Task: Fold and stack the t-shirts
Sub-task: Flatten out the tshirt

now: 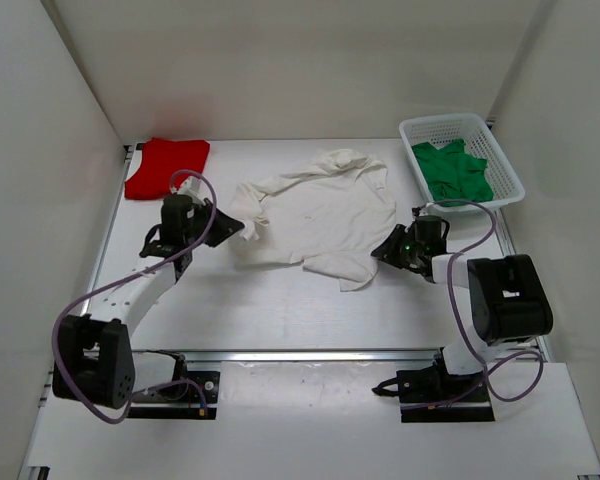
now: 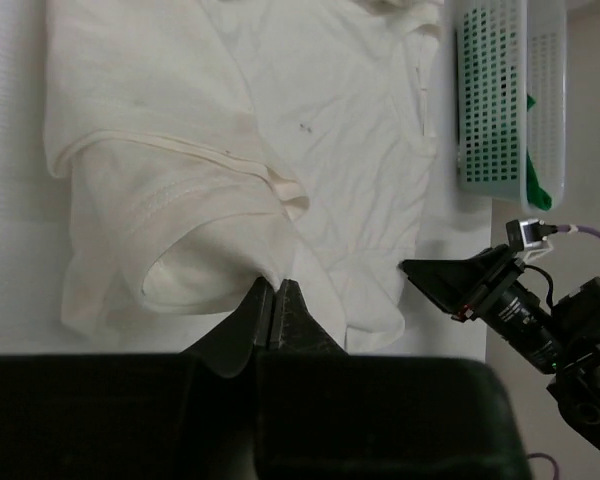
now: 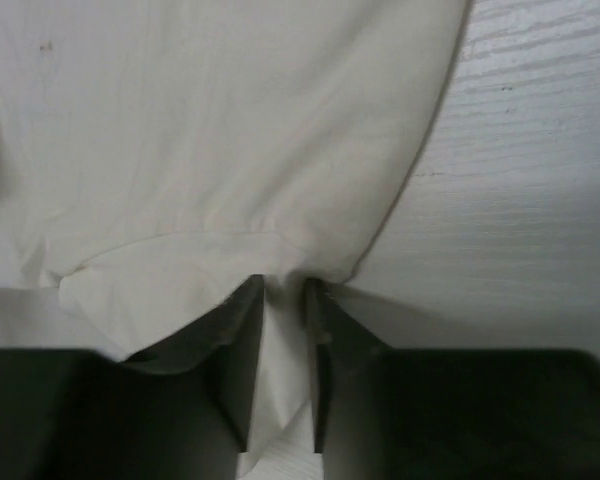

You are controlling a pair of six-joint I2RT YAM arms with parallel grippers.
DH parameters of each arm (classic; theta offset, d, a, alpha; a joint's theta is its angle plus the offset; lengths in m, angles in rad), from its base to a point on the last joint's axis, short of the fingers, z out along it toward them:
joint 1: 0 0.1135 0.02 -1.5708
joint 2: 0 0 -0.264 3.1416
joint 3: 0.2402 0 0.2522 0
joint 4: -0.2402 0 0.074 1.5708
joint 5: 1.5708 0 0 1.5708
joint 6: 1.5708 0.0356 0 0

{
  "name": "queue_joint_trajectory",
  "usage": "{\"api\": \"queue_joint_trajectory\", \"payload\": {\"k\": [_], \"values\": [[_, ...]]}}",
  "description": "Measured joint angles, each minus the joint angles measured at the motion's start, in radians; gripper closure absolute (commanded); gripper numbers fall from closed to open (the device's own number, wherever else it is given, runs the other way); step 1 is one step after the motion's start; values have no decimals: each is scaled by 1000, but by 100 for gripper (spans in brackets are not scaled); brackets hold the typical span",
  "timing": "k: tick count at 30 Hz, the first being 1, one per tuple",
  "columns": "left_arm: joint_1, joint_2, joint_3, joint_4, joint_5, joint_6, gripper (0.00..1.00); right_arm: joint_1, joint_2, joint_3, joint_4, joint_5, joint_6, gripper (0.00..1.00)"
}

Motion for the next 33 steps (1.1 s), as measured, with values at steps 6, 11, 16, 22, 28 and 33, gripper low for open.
{"api": "queue_joint_trajectory", "payload": {"k": [6, 11, 16, 22, 28, 33], "values": [[168, -20, -93, 4, 76, -10, 91, -40, 47, 35, -15, -17, -1, 100], [257, 163, -173, 51, 101, -77, 83, -74, 11, 35, -51, -9, -5, 100], [307, 227, -153, 48, 95, -111, 54, -94, -64, 35, -74, 10, -9, 100], [324, -6, -152, 16, -66, -57, 38, -100, -116, 33, -109, 26, -9, 96], [222, -11, -181, 42, -131, -19, 43, -100, -180, 29, -136, 42, -22, 70], [184, 103, -245, 56, -130, -32, 35, -90, -253, -33, -135, 44, -24, 67]]}}
